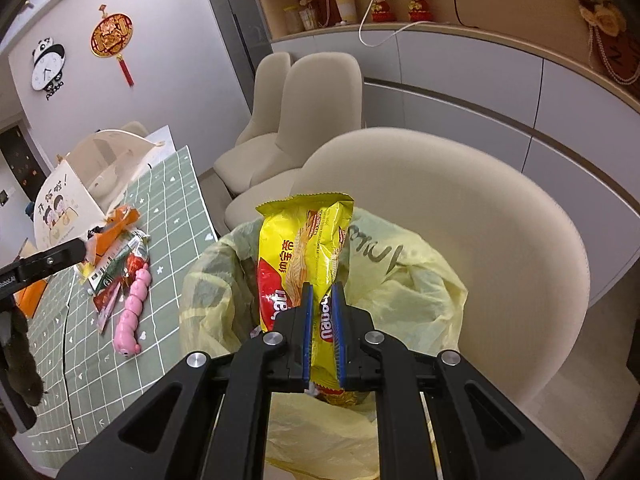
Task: Collect trash
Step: 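Return both tools to the snack pile on the table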
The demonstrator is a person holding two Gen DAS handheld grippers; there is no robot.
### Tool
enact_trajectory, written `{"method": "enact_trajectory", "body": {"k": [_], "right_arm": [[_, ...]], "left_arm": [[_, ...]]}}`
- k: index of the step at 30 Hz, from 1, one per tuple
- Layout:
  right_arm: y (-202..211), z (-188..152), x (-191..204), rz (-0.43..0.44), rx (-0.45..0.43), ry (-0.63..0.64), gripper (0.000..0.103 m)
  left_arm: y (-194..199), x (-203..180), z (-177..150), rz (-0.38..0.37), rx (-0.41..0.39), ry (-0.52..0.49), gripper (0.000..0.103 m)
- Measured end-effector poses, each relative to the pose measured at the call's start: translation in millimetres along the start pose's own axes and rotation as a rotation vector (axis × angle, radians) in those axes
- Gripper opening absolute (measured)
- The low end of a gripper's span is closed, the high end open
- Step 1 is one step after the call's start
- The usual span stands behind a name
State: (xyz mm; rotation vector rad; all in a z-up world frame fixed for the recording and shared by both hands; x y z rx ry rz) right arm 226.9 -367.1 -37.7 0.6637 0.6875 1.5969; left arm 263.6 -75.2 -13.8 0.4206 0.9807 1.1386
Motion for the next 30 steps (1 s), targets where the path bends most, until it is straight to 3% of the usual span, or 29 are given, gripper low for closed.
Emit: {"method": "enact_trajectory", "body": {"k": [4, 6, 8, 15, 21, 27, 30], "right_arm": [[-6.6, -5.4, 3.3, -0.028, 0.038, -0.019, 0.019], [-5.4, -7.0, 7.9, -0.040, 0.041, -0.015, 0.037], [-0.5, -7.9, 12.5, -0.036, 0.026, -0.012, 0.042], [25.0, 5.9, 45.5, -0.065, -0.020, 0.022, 0.042], [49.0, 32.6, 97.9, -0.044, -0.093, 0.100, 0.043], [53.6, 64.0, 153.6, 0.031, -0.169, 0.149, 0.052], [46.5, 73.1, 181.6, 0.078, -0.149, 0.194, 0.052]], "left_arm": [[13.5, 27.7, -2.6, 0.027, -0.007, 0.040, 0.038], [18.1, 37.9, -5.1, 0.035, -0.011, 0.051, 0.038], [22.5, 44.8, -7.2, 0.037, -0.013, 0.052, 0.039], [46.0, 65.2, -8.8, 0.035, -0.026, 0.025, 0.039], [83.6, 100.2, 11.8, 0.053, -0.090, 0.019, 0.039], [124.6, 169.7, 40.8, 0.130, -0.165, 0.063, 0.039], [133.6, 203.4, 48.1, 0.171, -0.180, 0.088, 0.039]]}}
Point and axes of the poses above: each gripper's, at about its wrist camera, not at the fingertips, and y roughly against the way its jaws point, x to its left, z to its top, the point moved 2 cm from there along -y, roughly the way its jaws point, and after that the axes turned 14 degrees about y, right-handed, at the moved point
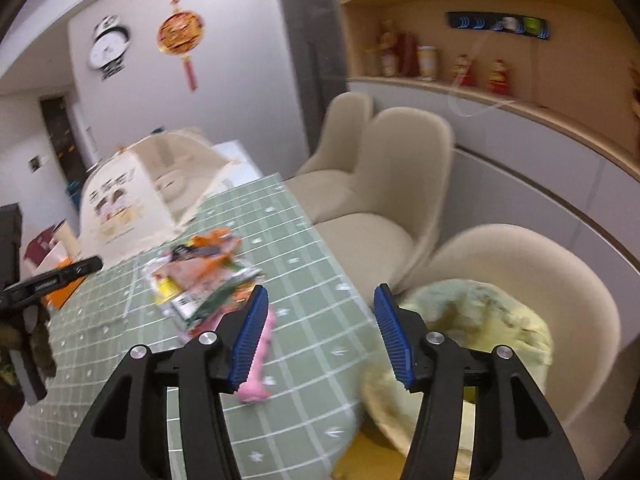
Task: Collect trash
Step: 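Return both tools to the snack pile on the table, then grasp a yellow-pink wrapper with the left tool while the right grasps a red wrapper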
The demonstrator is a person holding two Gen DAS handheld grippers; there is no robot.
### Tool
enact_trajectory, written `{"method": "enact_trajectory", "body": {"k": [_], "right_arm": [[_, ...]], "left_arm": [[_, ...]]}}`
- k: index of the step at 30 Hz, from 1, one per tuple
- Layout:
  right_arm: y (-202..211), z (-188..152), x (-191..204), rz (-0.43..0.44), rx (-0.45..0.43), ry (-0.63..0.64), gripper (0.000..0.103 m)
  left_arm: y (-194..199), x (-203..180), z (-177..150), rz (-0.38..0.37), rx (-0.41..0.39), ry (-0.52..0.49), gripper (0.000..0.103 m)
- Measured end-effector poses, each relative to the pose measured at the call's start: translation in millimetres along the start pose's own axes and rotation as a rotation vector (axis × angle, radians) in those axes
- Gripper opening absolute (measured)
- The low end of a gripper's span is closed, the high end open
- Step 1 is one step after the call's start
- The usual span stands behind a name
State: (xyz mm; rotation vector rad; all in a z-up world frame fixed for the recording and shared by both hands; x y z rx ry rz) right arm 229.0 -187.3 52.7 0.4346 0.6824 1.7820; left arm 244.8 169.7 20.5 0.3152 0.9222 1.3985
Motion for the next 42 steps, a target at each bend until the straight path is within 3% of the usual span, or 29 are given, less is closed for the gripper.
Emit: {"method": "enact_trajectory", "body": {"k": [5, 9, 16, 23, 29, 32, 35, 39, 42], "right_arm": [[-18.5, 13.1, 40.9, 0.010, 0.026, 0.089, 0.052], [-30.9, 14.5, 57.7, -0.038, 0.011, 0.112, 0.052], [-79.1, 14.5, 67.2, -0.030, 0.094, 0.112, 0.052], [-113.9, 5.4, 73.2, -0.059, 0.169, 0.129, 0.052], [-135.5, -8.0, 59.8, -0.053, 0.231, 0.039, 0.052], [-143.7, -10.7, 59.6, -0.056, 0.255, 0.027, 0.052], [-153.0, -13.5, 64.1, -0.045, 0.276, 0.027, 0.052], [-161.6, -16.3, 75.5, -0.004, 0.290, 0.030, 0.052], [-160.7, -16.1, 83.0, 0.016, 0.282, 0.044, 0.052]], "left_arm": [[-8.9, 52.1, 10.3, 0.034, 0.004, 0.044, 0.040], [-37.7, 76.1, 15.0, -0.006, 0.042, 0.034, 0.040], [-90.7, 86.2, 40.6, -0.097, 0.107, -0.043, 0.040], [-177.6, 100.9, 83.0, -0.073, 0.169, -0.074, 0.040], [-244.7, 95.2, 83.8, -0.056, 0.270, -0.094, 0.040], [-254.0, 89.3, 75.1, -0.068, 0.320, -0.108, 0.038], [-251.4, 88.7, 70.5, -0.067, 0.332, -0.093, 0.019], [-229.0, 91.3, 70.2, -0.085, 0.301, -0.053, 0.007], [-205.4, 93.0, 76.0, -0.070, 0.260, -0.037, 0.005]]}}
Point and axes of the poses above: each gripper's, at about its wrist camera, not at the fingertips, and y roughly against the way its jaws point, x to its left, z to its top, the point moved 2 cm from there along -y, roughly the way its jaws point, and after that the axes turned 14 degrees about y, right-handed, at the moved point
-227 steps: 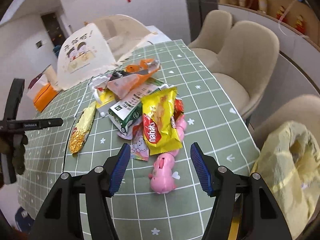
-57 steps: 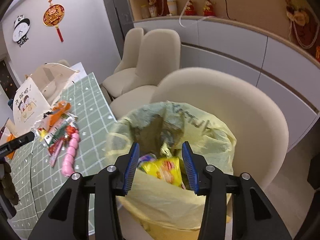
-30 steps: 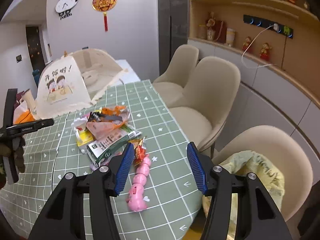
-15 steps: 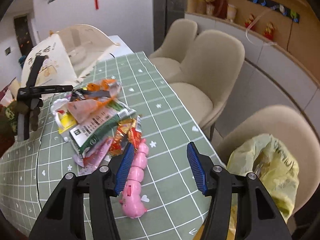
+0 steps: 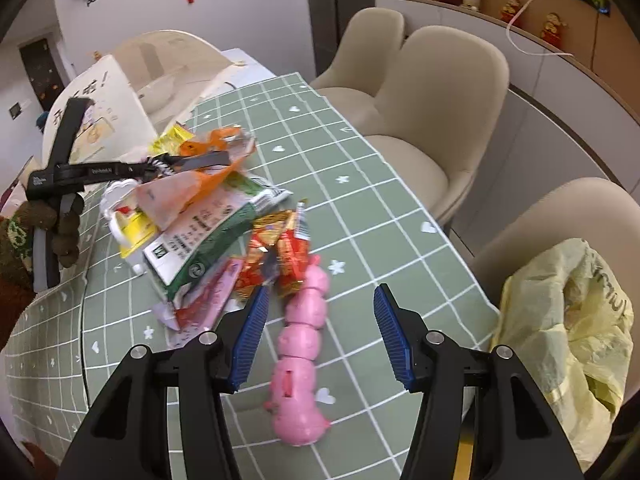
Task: Collect trash
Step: 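Grasp a yellow-pink wrapper with the left tool while the right grasps a red wrapper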
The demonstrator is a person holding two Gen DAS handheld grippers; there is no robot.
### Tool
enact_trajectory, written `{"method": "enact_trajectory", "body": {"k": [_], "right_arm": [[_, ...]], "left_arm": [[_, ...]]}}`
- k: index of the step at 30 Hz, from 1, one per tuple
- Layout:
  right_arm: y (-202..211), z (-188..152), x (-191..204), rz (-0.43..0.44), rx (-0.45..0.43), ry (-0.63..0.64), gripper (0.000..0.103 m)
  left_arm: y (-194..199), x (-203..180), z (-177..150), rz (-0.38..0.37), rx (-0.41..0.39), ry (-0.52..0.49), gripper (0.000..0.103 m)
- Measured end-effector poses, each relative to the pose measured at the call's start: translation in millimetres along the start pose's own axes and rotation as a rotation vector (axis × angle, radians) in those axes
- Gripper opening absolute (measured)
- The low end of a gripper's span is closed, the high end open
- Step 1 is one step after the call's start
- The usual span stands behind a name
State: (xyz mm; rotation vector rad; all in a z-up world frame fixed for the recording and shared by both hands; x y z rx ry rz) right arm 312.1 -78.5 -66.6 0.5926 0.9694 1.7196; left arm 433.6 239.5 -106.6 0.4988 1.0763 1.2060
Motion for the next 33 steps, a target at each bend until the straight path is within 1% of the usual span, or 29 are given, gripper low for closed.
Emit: {"method": "enact_trajectory", "body": {"k": [4, 7, 10, 13, 15, 17, 18, 20, 22, 23, 24, 28, 33], "right_arm": [[0.3, 3.0, 7.8, 0.032, -0.012, 0.031, 0.052], [-4.1, 6.5, 11.0, 0.056, -0.012, 0.047, 0.052], [-16.3, 14.0, 13.2, 0.082, -0.003, 0.048, 0.051], [-30.0, 25.2, 15.6, 0.082, 0.008, 0.049, 0.047], [-44.4, 34.1, 18.3, 0.078, 0.042, 0.055, 0.044], [-55.5, 37.5, 18.2, 0.075, 0.065, 0.049, 0.039], [-58.9, 37.4, 18.1, 0.078, 0.074, 0.043, 0.038], [-66.6, 34.9, 16.2, 0.086, 0.098, 0.022, 0.035], [-67.0, 30.9, 14.0, 0.090, 0.101, 0.007, 0.029], [-65.0, 28.7, 12.3, 0.099, 0.107, -0.003, 0.019], [-63.1, 26.1, 11.0, 0.106, 0.112, -0.010, 0.016], [-39.9, 17.0, 10.9, 0.111, 0.089, -0.003, 0.013], [-13.0, 7.9, 17.5, 0.131, 0.065, 0.008, 0.013]], "left_arm": [[44.6, 6.0, -6.0, 0.006, -0.049, 0.036, 0.005], [74.0, 15.5, -15.0, 0.000, -0.065, 0.080, 0.005], [101.4, 24.7, -29.4, -0.054, -0.069, 0.143, 0.005], [125.2, 24.7, -44.3, -0.067, -0.091, 0.159, 0.005], [136.7, 23.7, -53.5, -0.101, -0.091, 0.173, 0.005], [141.2, 20.1, -61.3, -0.130, -0.079, 0.180, 0.005], [141.7, 17.4, -65.3, -0.137, -0.074, 0.179, 0.005], [140.0, 10.1, -75.1, -0.136, -0.069, 0.158, 0.005], [132.3, 3.1, -85.5, -0.126, -0.051, 0.139, 0.005], [127.2, 1.3, -90.2, -0.130, -0.034, 0.139, 0.005], [121.6, -0.9, -96.0, -0.136, -0.013, 0.141, 0.005], [104.6, -10.4, -114.1, -0.150, 0.038, 0.143, 0.006], [95.7, -21.7, -126.9, -0.165, 0.066, 0.132, 0.006]]}}
Point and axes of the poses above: each gripper's, at about its wrist camera, not at the fingertips, and y roughly against the way its jaws point, x to its left, z to its top, the point moved 2 cm from there along -y, roughly the way its jaws point, and after that the axes turned 14 degrees about y, right-handed, at the moved point
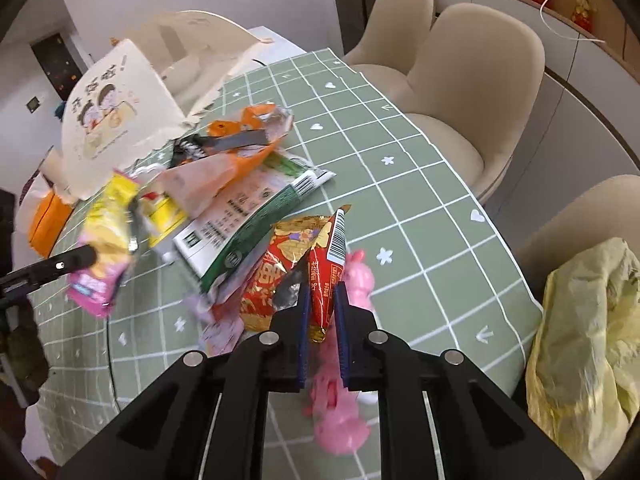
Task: Collect trash
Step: 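Grasp a yellow-pink wrapper with the left tool while the right grasps a red wrapper, then carry the yellow-pink and red wrappers over the yellow bag bin and release both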
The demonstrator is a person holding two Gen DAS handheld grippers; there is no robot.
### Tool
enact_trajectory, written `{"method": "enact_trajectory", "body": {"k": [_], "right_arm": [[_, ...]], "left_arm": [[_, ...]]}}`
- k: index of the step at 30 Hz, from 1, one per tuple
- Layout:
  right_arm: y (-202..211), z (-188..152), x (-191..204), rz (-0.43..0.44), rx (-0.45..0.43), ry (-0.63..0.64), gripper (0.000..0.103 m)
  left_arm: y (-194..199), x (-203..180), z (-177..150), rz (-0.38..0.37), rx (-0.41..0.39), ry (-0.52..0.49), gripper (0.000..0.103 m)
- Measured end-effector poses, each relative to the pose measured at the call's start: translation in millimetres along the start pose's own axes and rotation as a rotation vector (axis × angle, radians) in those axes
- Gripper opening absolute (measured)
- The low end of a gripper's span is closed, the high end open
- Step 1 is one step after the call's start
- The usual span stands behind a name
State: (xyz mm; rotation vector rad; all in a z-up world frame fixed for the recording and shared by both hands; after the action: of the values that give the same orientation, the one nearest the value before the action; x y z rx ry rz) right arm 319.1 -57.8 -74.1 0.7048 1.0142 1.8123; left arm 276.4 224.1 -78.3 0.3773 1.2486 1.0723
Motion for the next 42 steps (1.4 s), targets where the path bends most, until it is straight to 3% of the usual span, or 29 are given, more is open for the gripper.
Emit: {"method": "enact_trajectory", "body": {"k": [5, 8, 12, 18, 22, 24, 25, 27, 33, 42], "right_arm": [[1.4, -16.8, 16.2, 0.025, 0.025, 0.025, 0.015], [0.1, -23.1, 24.1, -0.005, 0.012, 0.079, 0.033], [-0.7, -27.6, 36.2, 0.023, 0.013, 0.117, 0.036], [-9.4, -14.0, 32.0, -0.053, -0.011, 0.071, 0.036], [-36.4, -7.1, 25.3, -0.050, 0.056, 0.041, 0.036], [-43.7, -10.6, 27.2, -0.068, 0.099, 0.073, 0.017], [-43.4, -11.8, 28.3, -0.079, 0.107, 0.082, 0.017], [-35.3, -14.1, 27.9, -0.053, 0.097, 0.074, 0.010], [24.5, -7.3, 23.5, -0.032, -0.025, 0.075, 0.010], [135.3, 9.4, -2.0, -0.072, -0.253, 0.081, 0.010]], "left_arm": [[-9.5, 3.3, -10.0, 0.015, 0.018, 0.016, 0.006], [-15.0, 3.4, -16.4, 0.016, 0.036, 0.013, 0.006], [-20.8, 4.5, -22.5, 0.020, 0.053, 0.007, 0.006], [-24.0, 11.0, -23.1, 0.008, 0.056, 0.026, 0.006], [-24.4, 11.0, -21.8, 0.006, 0.055, 0.027, 0.006], [-23.1, 9.4, -21.6, 0.008, 0.052, 0.026, 0.006], [-22.0, 8.3, -21.2, 0.009, 0.050, 0.026, 0.006], [-17.0, 3.5, -20.0, 0.014, 0.040, 0.022, 0.006], [16.0, -31.8, -12.0, 0.012, -0.038, -0.026, 0.006], [65.6, -133.1, -5.5, -0.035, -0.168, -0.162, 0.006]]}}
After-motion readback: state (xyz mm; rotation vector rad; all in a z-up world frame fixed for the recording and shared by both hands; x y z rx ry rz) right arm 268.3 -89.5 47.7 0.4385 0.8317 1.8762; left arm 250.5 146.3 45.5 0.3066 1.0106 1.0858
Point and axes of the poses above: each gripper's, at about its wrist camera, not at the fingertips, and y roughly against the way its jaws point, x to its left, z to its top, the point moved 2 cm from there along -y, roughly the way its jaws point, and after that the axes turned 14 degrees about y, right-handed, at the moved point
